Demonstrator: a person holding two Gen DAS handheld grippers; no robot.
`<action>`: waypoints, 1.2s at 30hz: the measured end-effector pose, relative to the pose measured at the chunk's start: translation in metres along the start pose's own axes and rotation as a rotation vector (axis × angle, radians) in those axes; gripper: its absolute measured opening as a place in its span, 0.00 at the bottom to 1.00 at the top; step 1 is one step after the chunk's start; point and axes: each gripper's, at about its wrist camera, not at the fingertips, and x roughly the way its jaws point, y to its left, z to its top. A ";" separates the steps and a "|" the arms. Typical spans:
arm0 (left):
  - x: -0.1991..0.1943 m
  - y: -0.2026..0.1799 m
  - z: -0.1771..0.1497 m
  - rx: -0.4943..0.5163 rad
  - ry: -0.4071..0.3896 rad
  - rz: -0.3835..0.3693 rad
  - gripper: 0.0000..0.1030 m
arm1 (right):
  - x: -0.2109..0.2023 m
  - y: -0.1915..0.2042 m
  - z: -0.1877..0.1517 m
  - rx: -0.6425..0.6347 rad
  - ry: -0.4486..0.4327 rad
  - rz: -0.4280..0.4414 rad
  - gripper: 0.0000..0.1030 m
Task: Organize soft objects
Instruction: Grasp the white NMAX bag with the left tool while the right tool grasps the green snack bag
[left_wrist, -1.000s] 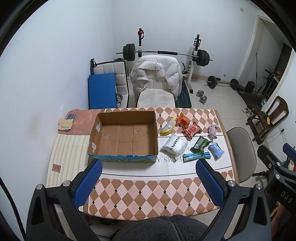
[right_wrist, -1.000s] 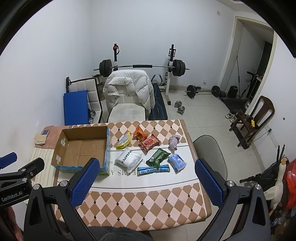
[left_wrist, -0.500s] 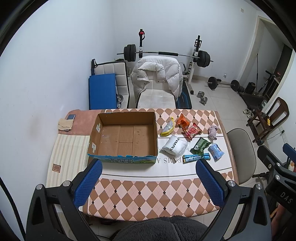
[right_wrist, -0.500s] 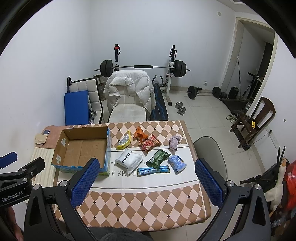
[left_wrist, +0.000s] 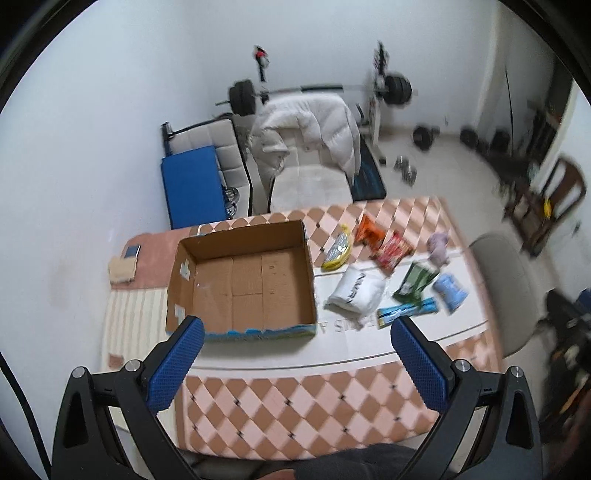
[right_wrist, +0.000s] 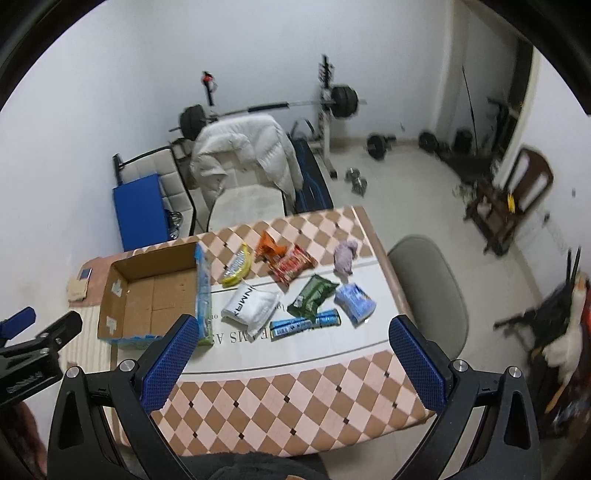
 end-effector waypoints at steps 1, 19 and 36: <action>0.016 -0.007 0.007 0.035 0.014 0.003 1.00 | 0.015 -0.011 0.004 0.022 0.024 0.015 1.00; 0.375 -0.149 0.035 0.453 0.628 -0.121 1.00 | 0.414 -0.089 0.039 0.303 0.616 0.179 0.99; 0.440 -0.154 -0.006 0.359 0.761 -0.191 0.91 | 0.523 -0.063 0.017 0.289 0.807 0.101 0.81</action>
